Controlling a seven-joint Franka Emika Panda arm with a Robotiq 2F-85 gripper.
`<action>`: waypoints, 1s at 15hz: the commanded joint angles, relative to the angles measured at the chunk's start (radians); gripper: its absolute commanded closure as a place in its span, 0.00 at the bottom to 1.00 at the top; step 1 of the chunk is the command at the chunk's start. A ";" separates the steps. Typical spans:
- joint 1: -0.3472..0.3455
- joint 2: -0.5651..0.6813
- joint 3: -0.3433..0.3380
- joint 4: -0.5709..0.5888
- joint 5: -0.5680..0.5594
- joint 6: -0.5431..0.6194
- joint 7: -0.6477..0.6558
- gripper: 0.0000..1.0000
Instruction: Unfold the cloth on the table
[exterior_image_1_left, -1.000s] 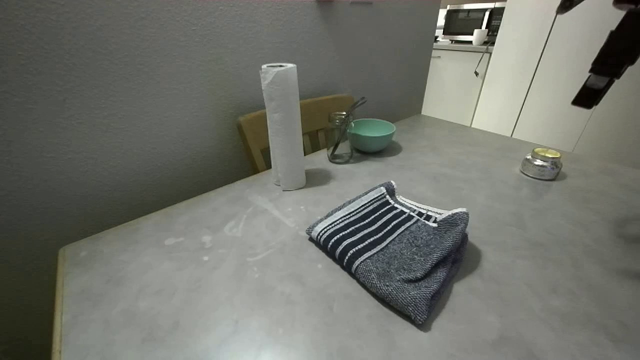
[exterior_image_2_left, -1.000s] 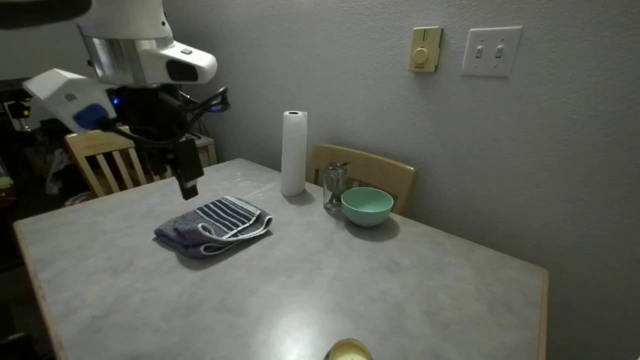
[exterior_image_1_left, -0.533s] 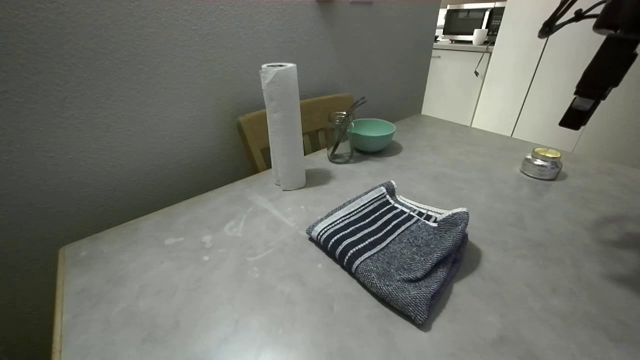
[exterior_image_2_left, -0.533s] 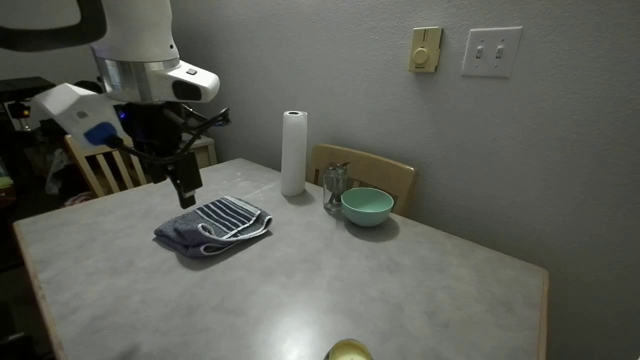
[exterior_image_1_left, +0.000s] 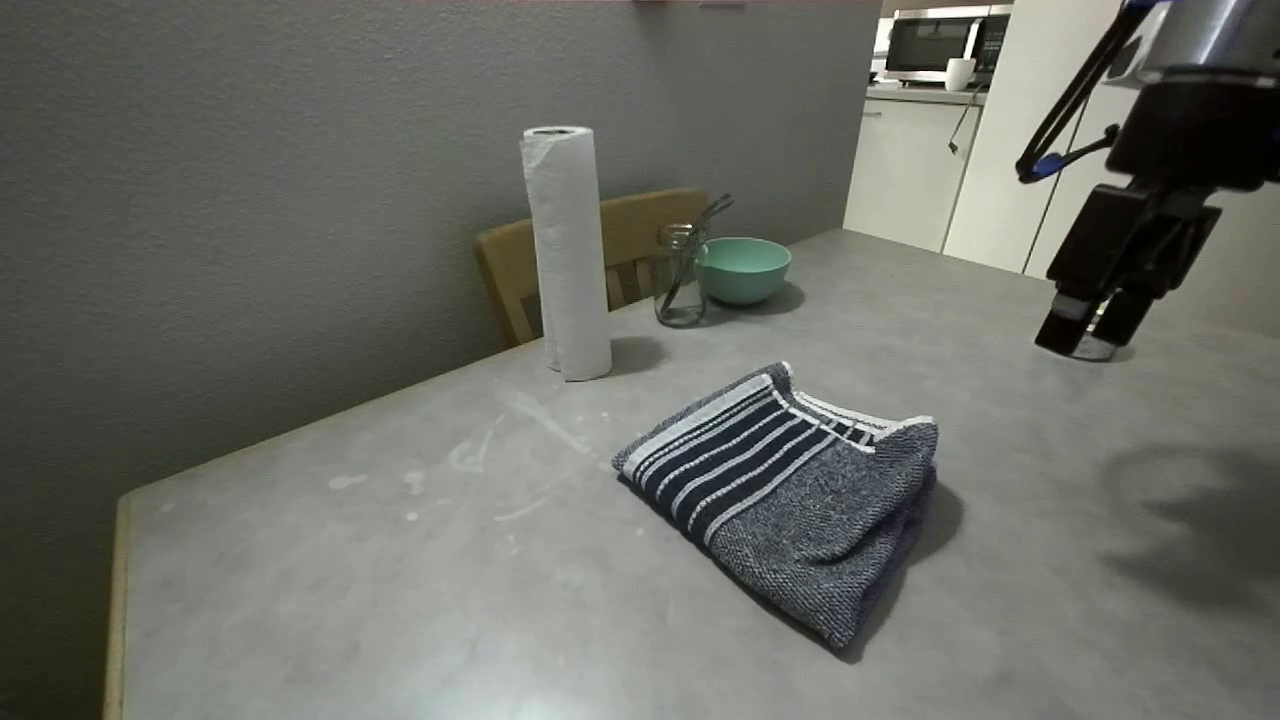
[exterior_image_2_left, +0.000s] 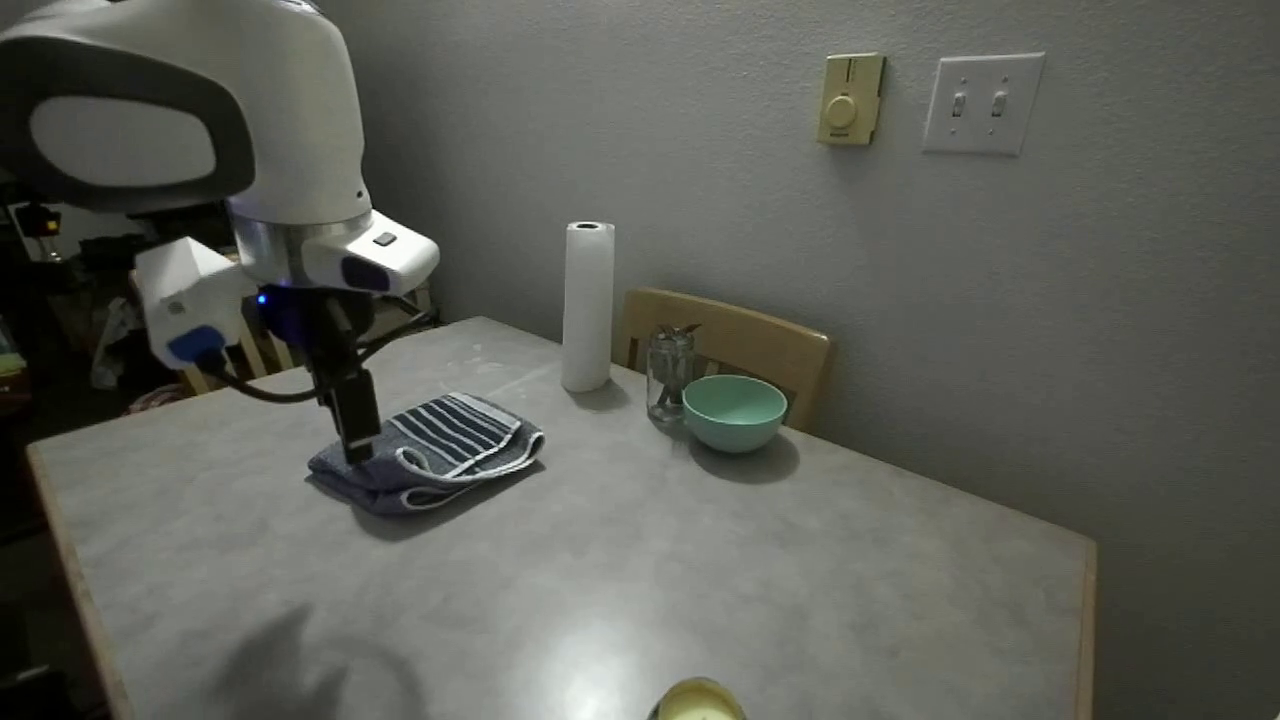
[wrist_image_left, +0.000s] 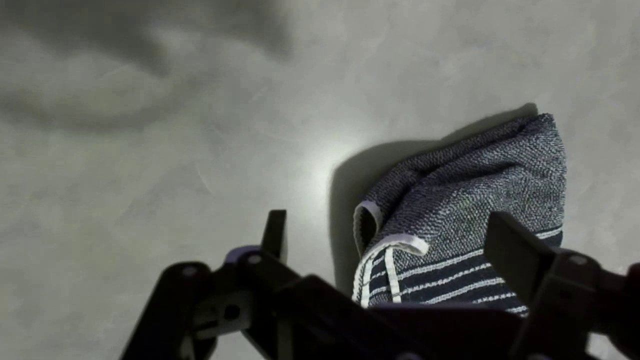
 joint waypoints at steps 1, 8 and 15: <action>0.011 0.139 0.049 0.065 0.105 0.039 -0.006 0.00; -0.015 0.241 0.138 0.137 0.153 0.019 -0.012 0.00; -0.035 0.268 0.168 0.137 0.223 0.093 -0.117 0.00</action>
